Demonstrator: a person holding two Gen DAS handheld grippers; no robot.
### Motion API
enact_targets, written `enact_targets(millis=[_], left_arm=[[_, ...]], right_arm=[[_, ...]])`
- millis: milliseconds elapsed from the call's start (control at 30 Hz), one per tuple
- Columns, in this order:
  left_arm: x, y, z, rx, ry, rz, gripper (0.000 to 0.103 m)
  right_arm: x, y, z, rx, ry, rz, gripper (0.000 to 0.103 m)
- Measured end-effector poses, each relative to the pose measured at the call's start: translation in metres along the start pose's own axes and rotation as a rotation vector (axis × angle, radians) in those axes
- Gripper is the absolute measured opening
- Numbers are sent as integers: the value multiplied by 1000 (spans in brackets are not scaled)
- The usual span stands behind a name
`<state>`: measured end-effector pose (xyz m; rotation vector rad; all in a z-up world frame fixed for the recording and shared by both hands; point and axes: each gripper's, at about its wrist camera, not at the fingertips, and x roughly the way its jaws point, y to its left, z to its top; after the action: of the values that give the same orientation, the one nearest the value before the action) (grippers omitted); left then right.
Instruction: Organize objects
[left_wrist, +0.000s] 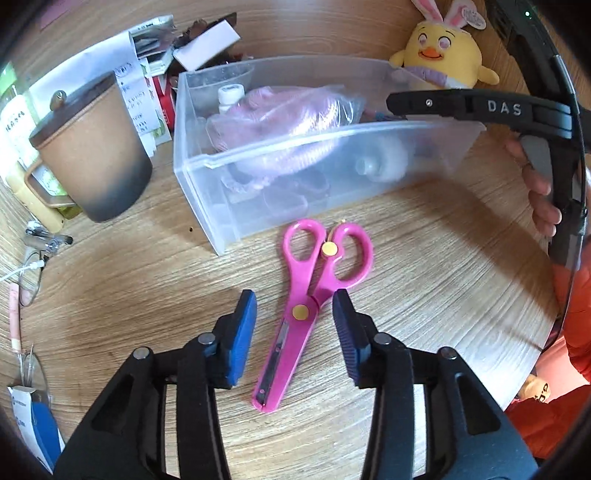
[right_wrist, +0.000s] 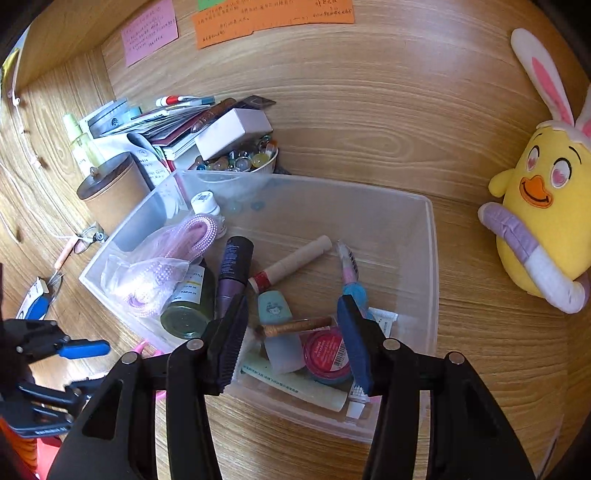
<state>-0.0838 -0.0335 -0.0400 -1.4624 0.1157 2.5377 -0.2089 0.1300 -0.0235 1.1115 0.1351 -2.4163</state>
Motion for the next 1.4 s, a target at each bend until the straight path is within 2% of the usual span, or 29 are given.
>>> enact_targets(millis=[67, 233, 367, 400, 500, 667, 933, 1067, 1200, 1300, 1400], left_arm=[[2, -5, -2, 21, -8, 2, 50], [5, -15, -6, 51, -41, 3, 50], [1, -18, -11, 40, -60, -24, 24], [0, -20, -14, 42, -62, -22, 22], [-4, -27, -22, 36, -68, -11, 21], [-13, -38, -32, 14, -71, -11, 20], [-62, -54, -34, -9, -175, -14, 20], [-81, -50, -10, -6, -239, -7, 20], [-84, -44, 27, 2, -277, 11, 20], [-76, -39, 55, -3, -276, 42, 20], [-62, -27, 75, -33, -248, 42, 20]], right_arm=[[-3, 2, -1, -5, -6, -6, 53], [-16, 10, -5, -17, -18, 11, 53], [-29, 20, -13, -42, -31, 26, 53], [-32, 22, -15, -49, -34, 29, 53], [-41, 29, -23, -68, -49, 28, 57], [-53, 39, -37, -89, -60, 27, 58], [-69, 41, -56, -85, -77, 13, 58], [-81, 33, -59, -59, -103, 19, 59], [-90, 26, -59, -27, -130, 25, 61], [-93, 22, -58, -11, -143, 34, 62], [-93, 21, -59, 1, -148, 41, 62]])
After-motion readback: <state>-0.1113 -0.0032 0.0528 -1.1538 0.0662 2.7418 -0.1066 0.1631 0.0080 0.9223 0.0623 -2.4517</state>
